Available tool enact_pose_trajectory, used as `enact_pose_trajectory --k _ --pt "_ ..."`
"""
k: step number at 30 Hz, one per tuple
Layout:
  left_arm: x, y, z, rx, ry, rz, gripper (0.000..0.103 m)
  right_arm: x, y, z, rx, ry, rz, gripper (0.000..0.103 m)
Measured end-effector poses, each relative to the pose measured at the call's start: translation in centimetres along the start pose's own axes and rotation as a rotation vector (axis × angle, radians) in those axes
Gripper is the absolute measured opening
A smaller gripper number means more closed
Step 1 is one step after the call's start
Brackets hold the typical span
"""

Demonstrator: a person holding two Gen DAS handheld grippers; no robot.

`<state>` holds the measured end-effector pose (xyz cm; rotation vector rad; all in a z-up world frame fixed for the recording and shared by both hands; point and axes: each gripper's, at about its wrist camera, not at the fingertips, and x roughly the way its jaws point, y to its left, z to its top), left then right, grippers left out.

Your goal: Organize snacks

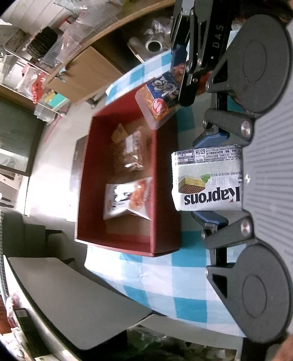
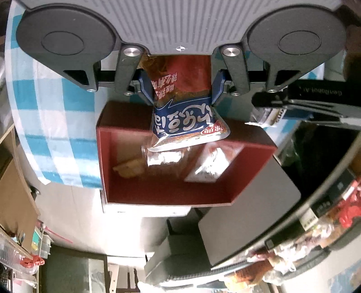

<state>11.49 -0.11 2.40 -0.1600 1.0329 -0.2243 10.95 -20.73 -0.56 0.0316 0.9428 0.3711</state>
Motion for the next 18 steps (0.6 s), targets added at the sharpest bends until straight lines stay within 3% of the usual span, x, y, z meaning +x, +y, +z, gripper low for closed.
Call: enact_pose_trajectory --k 18 --pt "0.1 -2.1 4.4 0.061 -0.133 0.081 0.051 -0.7 -0.2 4.7 0.053 -0.119 0.040 0.061"
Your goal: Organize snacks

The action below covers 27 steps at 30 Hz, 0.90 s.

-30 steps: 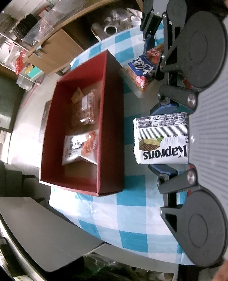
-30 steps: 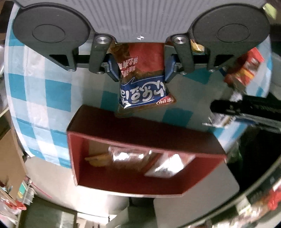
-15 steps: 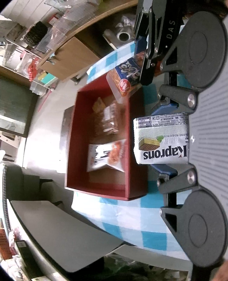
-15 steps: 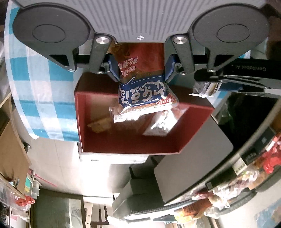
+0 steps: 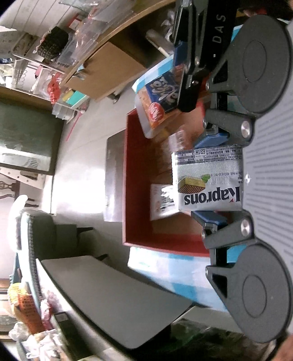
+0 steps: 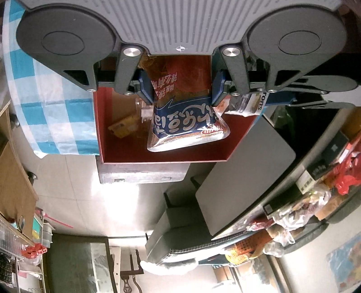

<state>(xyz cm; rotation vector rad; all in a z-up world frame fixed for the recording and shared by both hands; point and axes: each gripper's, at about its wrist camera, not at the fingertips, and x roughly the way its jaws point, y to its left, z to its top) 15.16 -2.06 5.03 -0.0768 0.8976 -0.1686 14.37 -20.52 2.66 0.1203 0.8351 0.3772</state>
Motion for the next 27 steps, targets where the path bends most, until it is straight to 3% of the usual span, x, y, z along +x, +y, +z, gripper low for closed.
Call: enact_pose_trajectory --k 27 --pt "3.6 -0.5 3.5 0.015 -0.025 0.075 0.051 2.4 -2.4 3.2 0.054 -0.029 -0.033 0.061"
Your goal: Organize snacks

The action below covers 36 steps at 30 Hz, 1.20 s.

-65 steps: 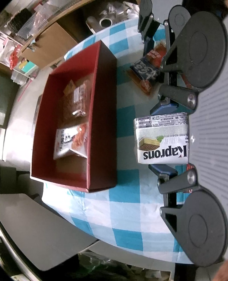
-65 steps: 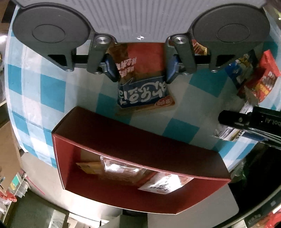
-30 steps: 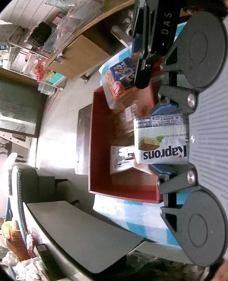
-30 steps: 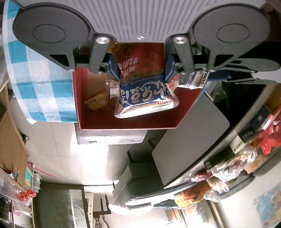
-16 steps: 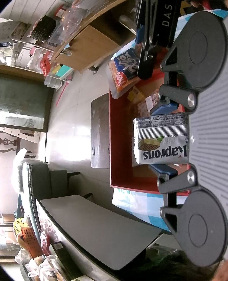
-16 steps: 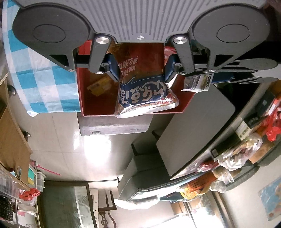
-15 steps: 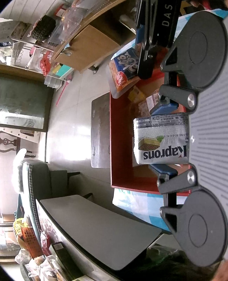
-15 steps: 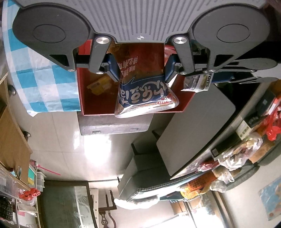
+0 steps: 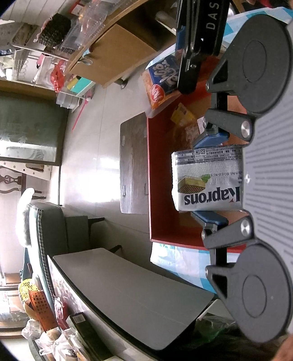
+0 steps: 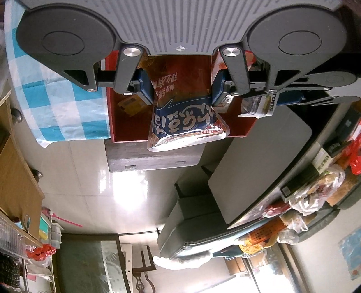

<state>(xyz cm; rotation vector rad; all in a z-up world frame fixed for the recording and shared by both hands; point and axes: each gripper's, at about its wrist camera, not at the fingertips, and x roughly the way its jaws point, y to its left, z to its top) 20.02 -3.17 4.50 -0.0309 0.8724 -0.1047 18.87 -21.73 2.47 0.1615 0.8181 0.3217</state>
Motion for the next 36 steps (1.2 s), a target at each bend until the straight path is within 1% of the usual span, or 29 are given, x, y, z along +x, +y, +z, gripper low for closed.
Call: enact_pose_trajectory --k 11,20,30,36 --pt "2.1 -0.2 0.5 -0.012 0.022 0.012 0.051 2.1 -1.5 0.3 0.030 0.034 -0.030 0.061" --pt "4.1 -1.4 0.2 0.009 0.061 0.022 0.051 4.2 -2.2 0.2 0.038 0.080 -0.038 0.062" --pt "5.0 -1.8 0.0 0.024 0.082 0.038 0.051 5.6 -2.6 -0.1 0.036 0.120 -0.050 0.063" --pt "5.1 -1.9 0.1 0.031 0.081 0.044 0.052 6.0 -2.9 -0.3 0.043 0.134 -0.057 0.064"
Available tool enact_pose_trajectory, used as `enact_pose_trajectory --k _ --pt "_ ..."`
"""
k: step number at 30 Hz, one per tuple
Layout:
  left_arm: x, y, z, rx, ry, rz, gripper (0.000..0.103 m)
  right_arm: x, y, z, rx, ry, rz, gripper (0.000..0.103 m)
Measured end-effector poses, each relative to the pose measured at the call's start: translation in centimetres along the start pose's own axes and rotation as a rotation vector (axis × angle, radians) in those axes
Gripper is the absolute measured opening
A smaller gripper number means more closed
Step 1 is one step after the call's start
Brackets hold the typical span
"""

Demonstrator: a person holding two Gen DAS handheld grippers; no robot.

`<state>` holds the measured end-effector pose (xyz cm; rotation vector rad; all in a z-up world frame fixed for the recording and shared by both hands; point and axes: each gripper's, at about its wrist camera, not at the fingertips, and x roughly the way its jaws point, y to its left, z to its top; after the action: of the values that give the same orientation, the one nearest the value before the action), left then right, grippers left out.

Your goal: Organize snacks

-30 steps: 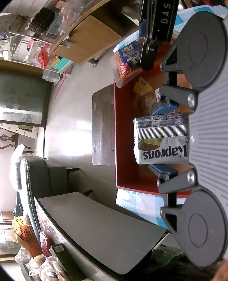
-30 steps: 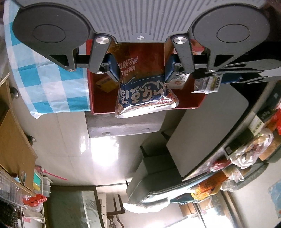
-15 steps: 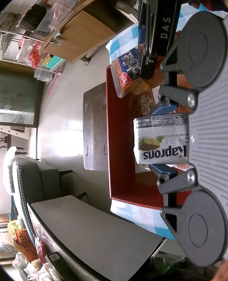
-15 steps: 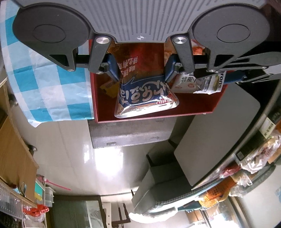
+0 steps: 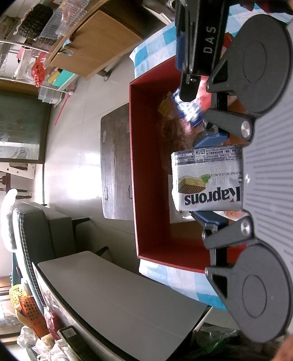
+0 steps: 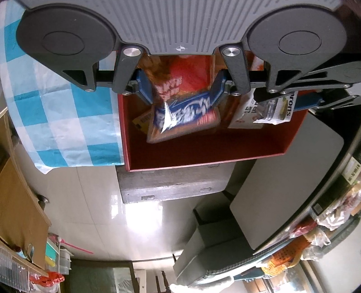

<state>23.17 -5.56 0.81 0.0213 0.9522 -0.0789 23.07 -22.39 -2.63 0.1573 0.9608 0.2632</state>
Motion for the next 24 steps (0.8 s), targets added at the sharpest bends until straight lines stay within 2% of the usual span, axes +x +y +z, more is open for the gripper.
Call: enact_pose_trajectory --k 3,6,10,16,20,24 --pt "0.0 0.0 -0.1 0.005 0.003 0.002 0.053 -0.3 0.1 0.1 -0.002 -0.014 0.001 0.065" --pt "-0.3 0.1 -0.1 0.007 -0.004 0.011 0.053 -0.5 0.3 0.1 -0.005 -0.021 0.000 0.072" --pt "-0.9 0.3 -0.2 0.008 -0.017 0.018 0.059 -0.7 0.4 -0.1 -0.011 -0.019 -0.008 0.076" --pt "-2.2 0.6 -0.4 0.004 -0.034 0.012 0.060 -1.8 0.5 -0.4 -0.004 -0.032 -0.016 0.087" --pt "-3.4 0.9 -0.8 0.006 -0.051 0.013 0.060 -2.7 0.8 -0.8 0.000 -0.040 -0.022 0.090" --pt "-4.5 1.3 -1.3 0.005 -0.063 0.005 0.061 -3.6 1.1 -1.4 0.010 -0.048 -0.027 0.096"
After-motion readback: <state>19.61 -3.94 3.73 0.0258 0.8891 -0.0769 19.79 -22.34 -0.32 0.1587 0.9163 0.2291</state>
